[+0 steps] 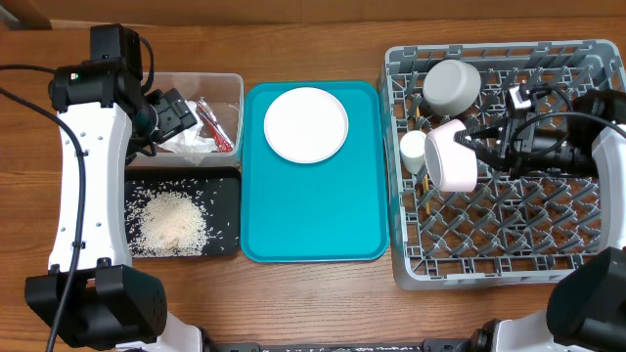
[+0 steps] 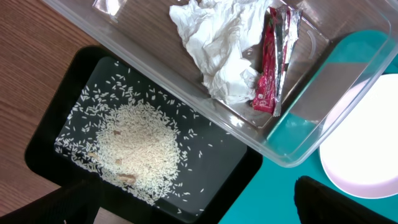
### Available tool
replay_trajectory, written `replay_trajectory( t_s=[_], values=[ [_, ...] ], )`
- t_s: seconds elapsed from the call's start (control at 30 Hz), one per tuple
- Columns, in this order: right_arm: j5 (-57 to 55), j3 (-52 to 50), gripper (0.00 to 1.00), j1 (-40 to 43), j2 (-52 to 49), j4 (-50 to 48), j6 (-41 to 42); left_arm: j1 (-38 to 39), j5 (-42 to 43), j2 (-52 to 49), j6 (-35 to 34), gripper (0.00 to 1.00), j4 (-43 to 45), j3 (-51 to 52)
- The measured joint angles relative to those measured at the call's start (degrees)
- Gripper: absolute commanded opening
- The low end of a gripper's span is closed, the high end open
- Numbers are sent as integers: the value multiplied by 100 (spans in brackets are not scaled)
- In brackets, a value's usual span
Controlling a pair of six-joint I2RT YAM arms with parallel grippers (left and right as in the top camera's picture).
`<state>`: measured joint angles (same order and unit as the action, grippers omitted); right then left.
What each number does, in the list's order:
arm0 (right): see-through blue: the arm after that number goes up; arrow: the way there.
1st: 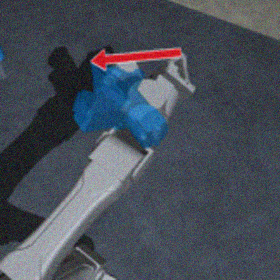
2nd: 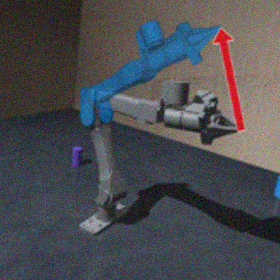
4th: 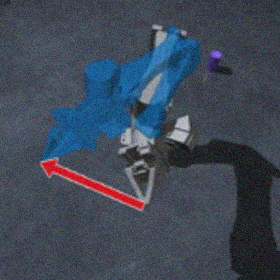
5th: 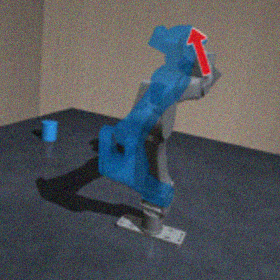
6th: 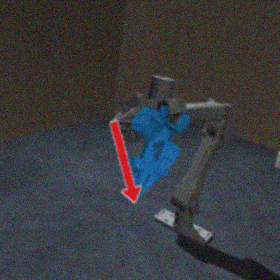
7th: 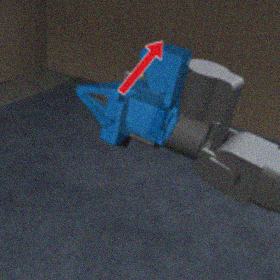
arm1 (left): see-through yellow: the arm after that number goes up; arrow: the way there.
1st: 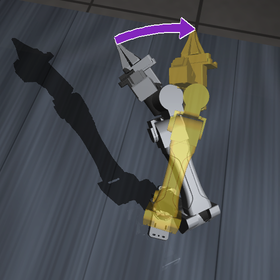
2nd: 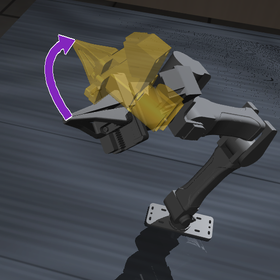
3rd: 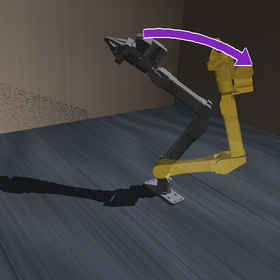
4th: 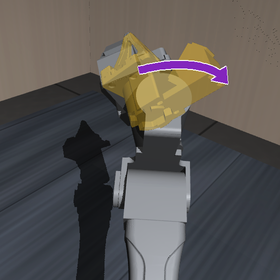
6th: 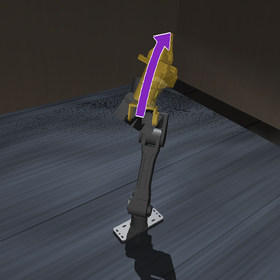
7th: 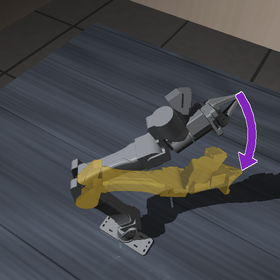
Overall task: Sort waste into correct bins and load items into the dishwasher
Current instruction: 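Carry the pink bowl right and set it in the dish rack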
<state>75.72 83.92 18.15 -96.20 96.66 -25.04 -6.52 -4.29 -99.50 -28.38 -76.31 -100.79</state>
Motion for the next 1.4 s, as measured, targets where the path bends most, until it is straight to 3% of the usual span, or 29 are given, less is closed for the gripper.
replay_trajectory(
  t_s=[0.23, 0.6, 1.4],
  values=[
    [146, -905, 4, 352, -2, -411, -529, 0, -2, 0, 0, 100, 2, 0],
    [249, -2002, 4, 870, -140, -1108, -658, 0, 0, 0, 0, 100, 0, 0],
    [693, -2428, 6, 870, -245, -1375, -656, 0, 0, 0, 0, 100, 0, 0]
  ],
)
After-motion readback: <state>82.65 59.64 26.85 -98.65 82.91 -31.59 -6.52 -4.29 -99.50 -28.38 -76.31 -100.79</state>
